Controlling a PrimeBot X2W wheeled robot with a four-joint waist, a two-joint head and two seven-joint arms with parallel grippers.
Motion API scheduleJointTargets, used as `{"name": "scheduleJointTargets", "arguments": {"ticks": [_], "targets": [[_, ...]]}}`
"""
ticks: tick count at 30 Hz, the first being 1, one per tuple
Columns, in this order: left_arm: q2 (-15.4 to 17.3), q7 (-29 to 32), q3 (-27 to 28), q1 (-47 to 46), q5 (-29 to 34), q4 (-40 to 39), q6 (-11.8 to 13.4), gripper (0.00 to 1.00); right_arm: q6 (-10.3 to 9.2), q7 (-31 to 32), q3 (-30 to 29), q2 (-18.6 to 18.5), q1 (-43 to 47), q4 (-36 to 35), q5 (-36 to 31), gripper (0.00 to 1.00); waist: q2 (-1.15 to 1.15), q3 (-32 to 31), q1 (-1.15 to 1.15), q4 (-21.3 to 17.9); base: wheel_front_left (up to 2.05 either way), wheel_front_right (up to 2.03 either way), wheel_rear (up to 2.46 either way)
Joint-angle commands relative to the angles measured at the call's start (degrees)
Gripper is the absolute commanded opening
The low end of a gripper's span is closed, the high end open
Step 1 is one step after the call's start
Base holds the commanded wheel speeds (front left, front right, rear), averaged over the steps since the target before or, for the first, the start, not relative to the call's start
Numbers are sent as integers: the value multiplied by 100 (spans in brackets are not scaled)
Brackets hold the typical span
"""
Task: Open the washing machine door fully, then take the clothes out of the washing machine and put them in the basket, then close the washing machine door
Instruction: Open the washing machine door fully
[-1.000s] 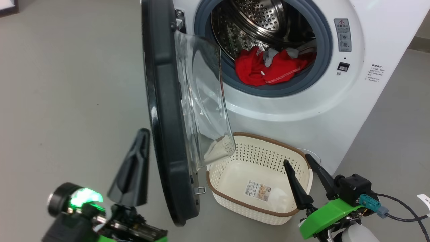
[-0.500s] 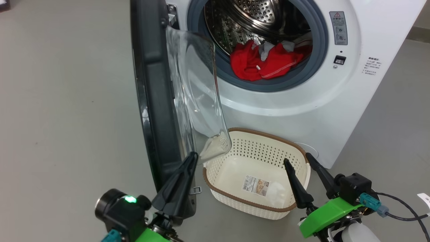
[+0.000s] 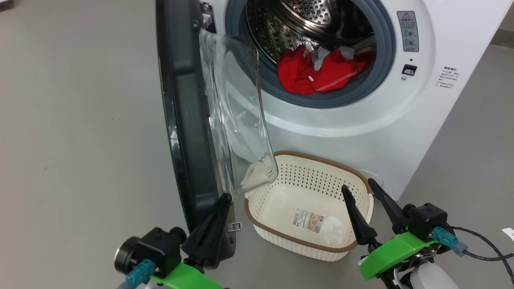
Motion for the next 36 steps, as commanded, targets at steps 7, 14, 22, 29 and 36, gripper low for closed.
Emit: {"name": "scheduleJointTargets", "arguments": {"ticks": [7, 14, 22, 29, 36], "targets": [[67, 110, 329, -4, -1, -110, 271, 0, 36, -52, 155, 21, -148, -111, 61, 100, 0, -69, 0, 119, 0, 0, 0], [160, 208, 486, 139, -30, -99, 452, 0, 36, -52, 173, 21, -106, -81, 68, 100, 0, -118, 0, 230, 0, 0, 0], [255, 233, 701, 194, -195, -25, 526, 0, 36, -52, 199, 21, -110, -62, 54, 100, 0, -90, 0, 344, 0, 0, 0], [363, 157, 1056, 125, -383, 138, 629, 0, 36, -52, 207, 21, -132, -28, -13, 100, 0, 1, 0, 386, 0, 0, 0], [550, 6, 1441, -36, -402, 396, 824, 0, 36, -52, 204, 22, -176, 33, -112, 100, 0, 132, 0, 399, 0, 0, 0]]}}
